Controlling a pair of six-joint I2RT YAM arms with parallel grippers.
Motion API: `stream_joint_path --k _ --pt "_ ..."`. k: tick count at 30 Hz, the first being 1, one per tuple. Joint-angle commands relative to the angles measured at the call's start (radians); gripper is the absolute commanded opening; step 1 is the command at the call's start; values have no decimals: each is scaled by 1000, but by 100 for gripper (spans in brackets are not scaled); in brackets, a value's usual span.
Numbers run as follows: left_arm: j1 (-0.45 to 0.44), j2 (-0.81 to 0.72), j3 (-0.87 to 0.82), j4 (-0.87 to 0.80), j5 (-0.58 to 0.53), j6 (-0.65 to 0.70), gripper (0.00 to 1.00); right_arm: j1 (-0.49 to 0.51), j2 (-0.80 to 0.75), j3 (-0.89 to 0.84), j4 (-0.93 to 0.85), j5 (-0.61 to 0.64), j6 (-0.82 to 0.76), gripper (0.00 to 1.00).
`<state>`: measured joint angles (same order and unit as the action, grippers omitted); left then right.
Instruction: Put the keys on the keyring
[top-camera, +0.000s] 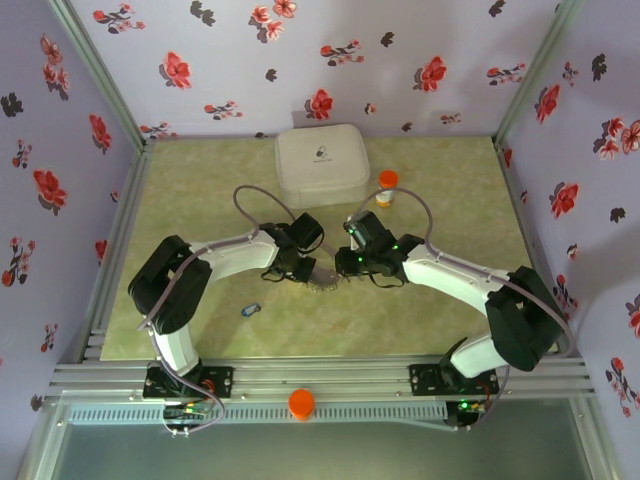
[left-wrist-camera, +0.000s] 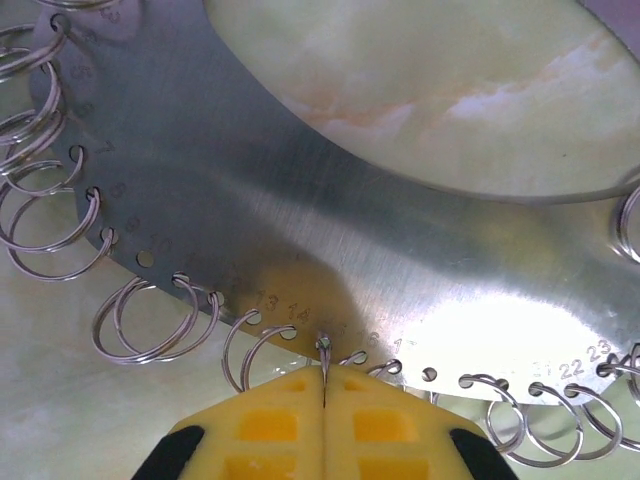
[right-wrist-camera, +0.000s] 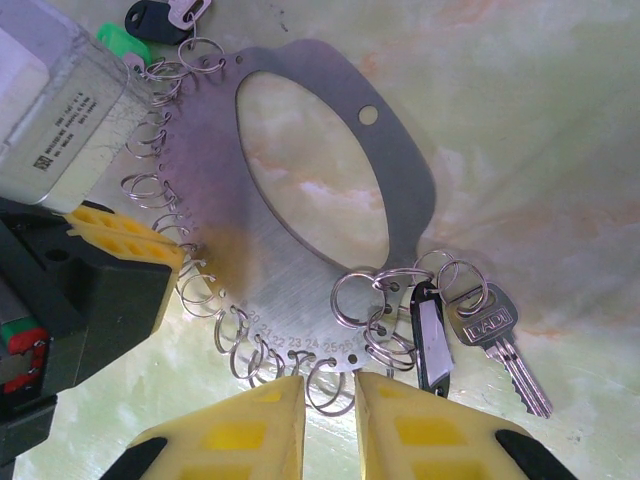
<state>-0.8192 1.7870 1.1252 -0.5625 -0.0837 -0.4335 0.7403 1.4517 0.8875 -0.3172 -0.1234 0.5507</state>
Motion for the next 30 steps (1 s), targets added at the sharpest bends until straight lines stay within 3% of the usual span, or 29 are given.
stream_joint_path --k 1,8,22,30 --pt "0 -67 20 -28 -49 20 0 1 -24 14 -32 11 -17 20" --pt "-15 -249 -28 79 -105 72 0 -4 -66 19 -18 16 -21 20" --pt "-18 -534 -204 485 -35 366 0 -32 -269 33 -21 50 -163 20" --pt "23 -481 -92 356 -2 221 0 -30 -266 16 95 -214 -191 16"
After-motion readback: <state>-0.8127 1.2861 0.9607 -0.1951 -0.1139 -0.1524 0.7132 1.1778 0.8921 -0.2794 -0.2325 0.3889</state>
